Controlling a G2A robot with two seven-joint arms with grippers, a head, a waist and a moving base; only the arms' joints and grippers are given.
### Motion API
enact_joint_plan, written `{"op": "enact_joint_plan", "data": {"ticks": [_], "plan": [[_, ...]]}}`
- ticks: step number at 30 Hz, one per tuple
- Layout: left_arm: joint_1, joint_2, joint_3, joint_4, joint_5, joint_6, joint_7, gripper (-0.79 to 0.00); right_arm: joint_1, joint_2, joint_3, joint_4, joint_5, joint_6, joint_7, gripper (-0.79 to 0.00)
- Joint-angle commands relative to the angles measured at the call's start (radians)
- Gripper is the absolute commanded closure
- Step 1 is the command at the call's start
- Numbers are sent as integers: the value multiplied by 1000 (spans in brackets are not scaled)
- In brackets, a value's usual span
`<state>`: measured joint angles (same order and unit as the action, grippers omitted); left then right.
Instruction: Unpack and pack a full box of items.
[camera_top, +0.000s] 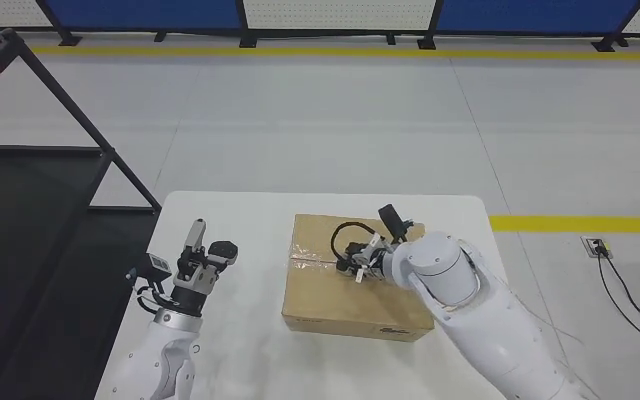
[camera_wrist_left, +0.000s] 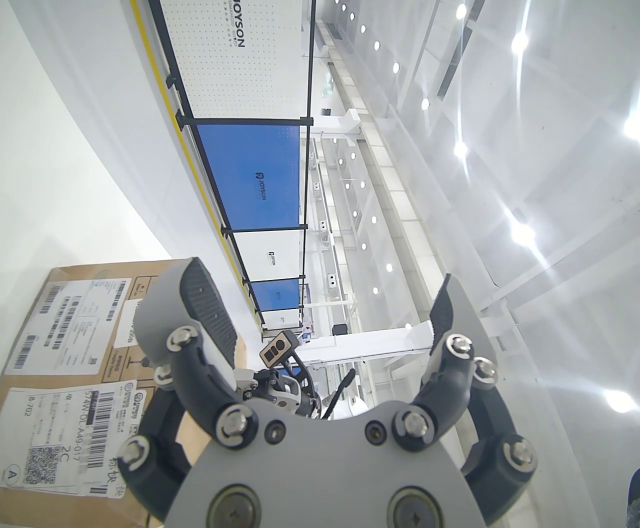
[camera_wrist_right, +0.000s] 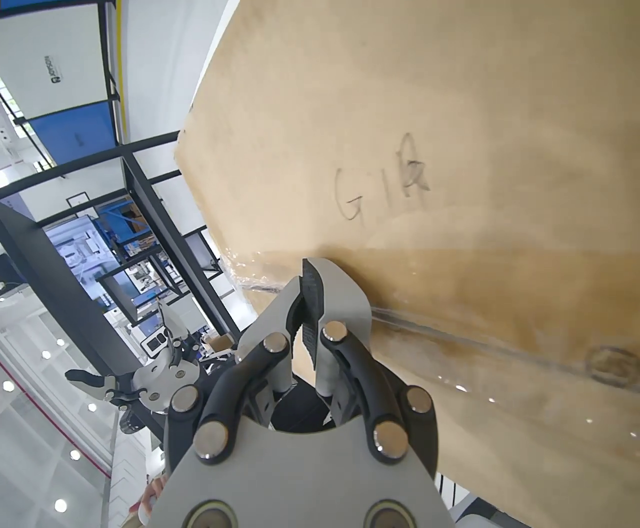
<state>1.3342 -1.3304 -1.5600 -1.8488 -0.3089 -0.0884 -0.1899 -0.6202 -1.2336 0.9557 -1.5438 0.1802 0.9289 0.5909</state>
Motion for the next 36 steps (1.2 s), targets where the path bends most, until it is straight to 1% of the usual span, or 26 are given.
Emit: {"op": "enact_joint_plan", "data": {"ticks": [1,10,25,30,36], "plan": [[-2,0,0,1,-2,1,2,-785,-15,6,20,-12,0,8,-4,0],[-10,1,3,1,0,6,2,-785,-75,29,89,-40,-8,61,-12,0],[-25,2,22,5,11,6,3,-785,-251,59,253,-176,-1,83,-163,0],[-32,2,27,6,14,10,0,-785,-308,60,308,-208,33,83,-249,0],[-45,2,42,8,20,16,-5,-785,-381,61,373,-294,86,83,-325,0]]}}
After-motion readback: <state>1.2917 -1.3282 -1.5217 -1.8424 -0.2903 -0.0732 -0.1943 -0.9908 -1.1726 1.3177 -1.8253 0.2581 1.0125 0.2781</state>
